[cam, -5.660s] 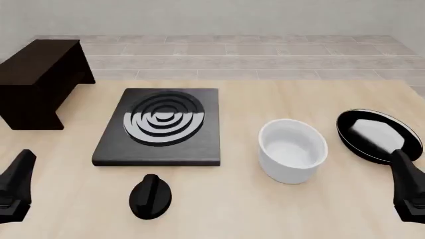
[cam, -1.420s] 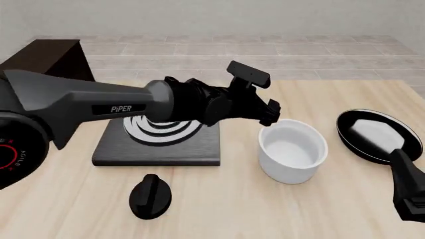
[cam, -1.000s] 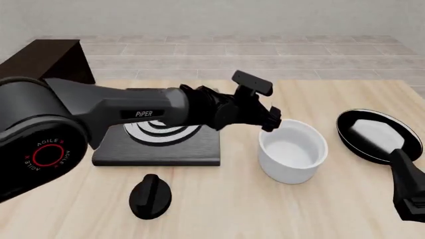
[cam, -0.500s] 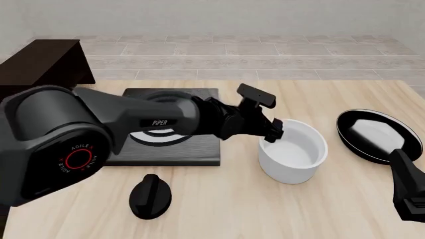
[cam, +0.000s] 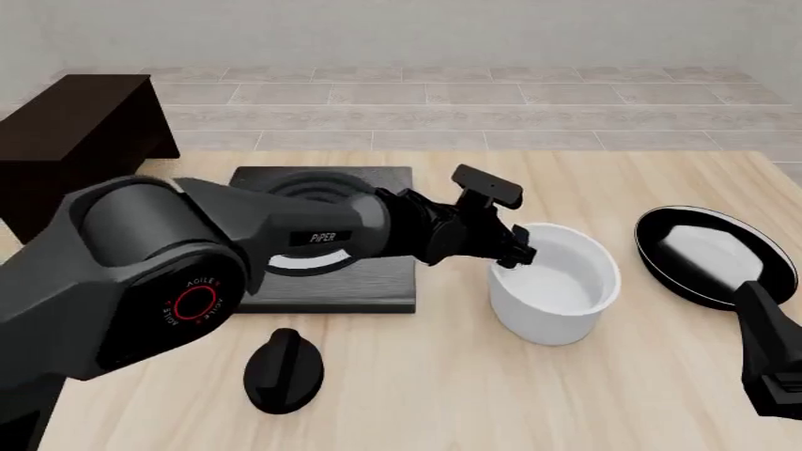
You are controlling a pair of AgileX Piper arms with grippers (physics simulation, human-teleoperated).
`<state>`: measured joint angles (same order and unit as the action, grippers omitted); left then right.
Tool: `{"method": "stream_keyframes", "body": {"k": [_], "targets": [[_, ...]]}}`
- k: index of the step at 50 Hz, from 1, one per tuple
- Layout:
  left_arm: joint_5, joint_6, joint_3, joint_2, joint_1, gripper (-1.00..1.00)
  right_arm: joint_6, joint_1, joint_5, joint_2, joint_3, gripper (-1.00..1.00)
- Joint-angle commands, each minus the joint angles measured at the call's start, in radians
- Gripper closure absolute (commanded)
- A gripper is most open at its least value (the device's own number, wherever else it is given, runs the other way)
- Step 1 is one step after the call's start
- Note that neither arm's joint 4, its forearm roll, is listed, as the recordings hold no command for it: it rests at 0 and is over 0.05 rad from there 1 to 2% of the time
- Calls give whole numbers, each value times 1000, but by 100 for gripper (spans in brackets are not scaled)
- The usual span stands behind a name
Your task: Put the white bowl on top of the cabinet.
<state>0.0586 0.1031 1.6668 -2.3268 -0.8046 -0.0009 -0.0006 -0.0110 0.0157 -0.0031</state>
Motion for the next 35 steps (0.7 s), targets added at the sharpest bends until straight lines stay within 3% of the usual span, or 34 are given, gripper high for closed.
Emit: {"method": "stream_keyframes", "body": {"k": [1,3,19,35], "targets": [[9,32,21,-85,3,100,0,0,0,0,0,-100],[-2,56,2,-80,-16,100,0,0,0,0,0,-100],[-3,56,-76,21,-37,100,0,0,0,0,0,-100],[-4,39,-148,155,-5,100,0,0,0,0,0,-100]]}}
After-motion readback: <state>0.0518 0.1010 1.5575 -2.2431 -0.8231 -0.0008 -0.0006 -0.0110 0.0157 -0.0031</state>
